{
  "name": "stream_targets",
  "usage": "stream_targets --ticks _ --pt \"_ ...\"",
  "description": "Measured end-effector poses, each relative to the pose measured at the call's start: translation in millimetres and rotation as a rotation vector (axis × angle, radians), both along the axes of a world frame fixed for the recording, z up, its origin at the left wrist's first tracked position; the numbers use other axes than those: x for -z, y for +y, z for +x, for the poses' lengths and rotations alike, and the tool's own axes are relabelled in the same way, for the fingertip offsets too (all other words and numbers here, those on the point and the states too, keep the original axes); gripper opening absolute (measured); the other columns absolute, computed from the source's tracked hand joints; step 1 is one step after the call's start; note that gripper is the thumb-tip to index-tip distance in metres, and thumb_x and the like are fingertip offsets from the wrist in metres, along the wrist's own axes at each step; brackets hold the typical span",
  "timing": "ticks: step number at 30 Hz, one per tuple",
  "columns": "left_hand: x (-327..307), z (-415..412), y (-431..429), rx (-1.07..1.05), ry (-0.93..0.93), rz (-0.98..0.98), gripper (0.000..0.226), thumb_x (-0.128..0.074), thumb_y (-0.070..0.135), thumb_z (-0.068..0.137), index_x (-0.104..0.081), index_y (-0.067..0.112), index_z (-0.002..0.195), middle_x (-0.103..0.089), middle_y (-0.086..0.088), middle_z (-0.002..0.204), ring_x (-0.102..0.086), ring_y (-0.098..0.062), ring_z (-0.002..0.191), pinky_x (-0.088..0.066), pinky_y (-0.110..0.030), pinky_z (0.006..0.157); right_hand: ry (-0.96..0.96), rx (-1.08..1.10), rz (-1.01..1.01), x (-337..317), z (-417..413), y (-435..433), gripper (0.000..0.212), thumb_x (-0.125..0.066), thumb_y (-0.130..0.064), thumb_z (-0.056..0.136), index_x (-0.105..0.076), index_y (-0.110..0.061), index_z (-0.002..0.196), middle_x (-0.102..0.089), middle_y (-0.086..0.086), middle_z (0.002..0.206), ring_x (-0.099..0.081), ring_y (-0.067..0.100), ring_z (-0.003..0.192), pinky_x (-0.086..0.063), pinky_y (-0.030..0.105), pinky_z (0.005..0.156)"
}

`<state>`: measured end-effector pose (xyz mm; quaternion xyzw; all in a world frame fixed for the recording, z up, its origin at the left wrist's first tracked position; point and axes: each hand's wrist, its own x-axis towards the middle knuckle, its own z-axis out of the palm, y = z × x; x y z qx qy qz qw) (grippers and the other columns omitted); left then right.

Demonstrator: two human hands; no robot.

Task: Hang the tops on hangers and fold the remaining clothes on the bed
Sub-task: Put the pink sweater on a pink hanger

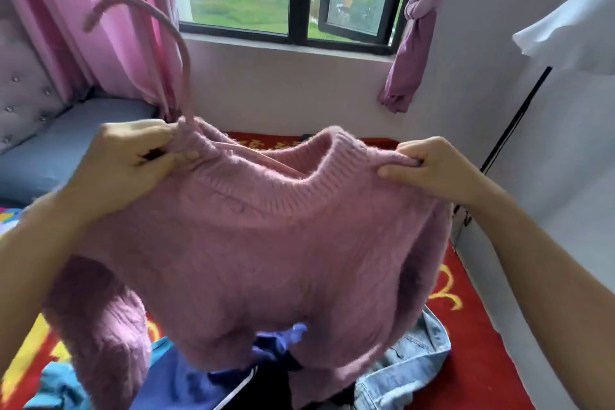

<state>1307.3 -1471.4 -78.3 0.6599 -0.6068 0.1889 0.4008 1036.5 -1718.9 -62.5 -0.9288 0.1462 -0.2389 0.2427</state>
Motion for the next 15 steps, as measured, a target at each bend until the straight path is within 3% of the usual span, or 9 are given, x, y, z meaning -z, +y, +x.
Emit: stream_targets --ticks 2,5,7,9,11,13,15 --pt "-7.0 -21.1 -14.5 -0.007 -0.117 0.047 0.017 -0.054 0.029 0.085 -0.058 0.012 0.089 -0.045 0.016 0.066 -0.037 -0.009 0.058 -0.034 -0.013 0.057 -0.058 -0.063 -0.198 -4.2 23.0 24.2 0.056 -0.066 -0.052 0.076 -0.046 -0.006 0.052 -0.035 -0.007 0.057 -0.032 0.009 0.053 -0.028 0.024 0.053" --pt "-0.8 -29.1 -21.3 -0.072 -0.059 0.027 0.037 -0.054 0.035 0.082 -0.067 0.012 0.108 -0.064 -0.004 0.074 -0.051 -0.01 0.068 -0.038 -0.02 0.063 -0.126 -0.041 -0.32 18.5 38.7 35.6 0.049 -0.051 -0.057 0.081 -0.056 -0.01 0.066 -0.045 -0.009 0.067 -0.041 0.01 0.064 -0.036 0.028 0.059" --pt "5.7 -30.5 -15.8 -0.102 0.096 -0.002 0.041 -0.063 0.035 0.079 -0.07 0.006 0.108 -0.066 0.002 0.081 -0.055 0.009 0.072 -0.038 -0.006 0.069 -0.041 0.028 -0.27 29.8 37.9 27.4 0.041 -0.052 -0.056 0.084 -0.061 -0.017 0.095 -0.054 -0.005 0.078 -0.05 0.017 0.077 -0.041 0.034 0.069" --pt "14.8 -32.6 -15.2 -0.092 0.226 0.007 0.034 -0.073 0.02 0.077 -0.07 0.005 0.107 -0.061 0.012 0.081 -0.049 0.026 0.068 -0.033 0.003 0.069 0.144 0.064 -0.219 36.4 39.4 23.2 0.033 -0.057 -0.046 0.088 -0.056 -0.021 0.109 -0.049 -0.01 0.07 -0.049 0.02 0.075 -0.038 0.034 0.07" --pt "20.4 -33.0 -17.2 -0.062 0.273 0.049 0.03 -0.074 0.018 0.075 -0.072 0.015 0.104 -0.061 0.031 0.084 -0.05 0.028 0.072 -0.033 0.004 0.071 0.166 0.005 -0.152 41.9 44.9 21.0 0.014 -0.061 -0.035 0.088 -0.058 -0.023 0.084 -0.041 -0.016 0.06 -0.042 0.015 0.069 -0.033 0.031 0.065" --pt "20.6 -24.3 -9.8 -0.027 0.295 0.12 0.029 -0.075 0.026 0.075 -0.068 0.05 0.09 -0.056 0.045 0.07 -0.051 0.025 0.07 -0.034 0.004 0.069 0.139 -0.036 -0.01 41.7 44.0 10.0 0.034 -0.063 -0.027 0.088 -0.042 -0.026 0.061 -0.034 -0.013 0.055 -0.034 0.01 0.062 -0.03 0.028 0.061" --pt "22.0 -13.2 5.2 -0.026 0.34 0.183 0.027 -0.072 0.043 0.073 -0.059 0.067 0.074 -0.056 0.04 0.062 -0.051 0.018 0.061 -0.034 0.0 0.06 0.132 -0.024 0.151 33.7 37.6 -6.9 0.038 -0.061 -0.02 0.089 -0.038 -0.015 0.059 -0.031 -0.009 0.059 -0.028 0.004 0.058 -0.027 0.025 0.057"
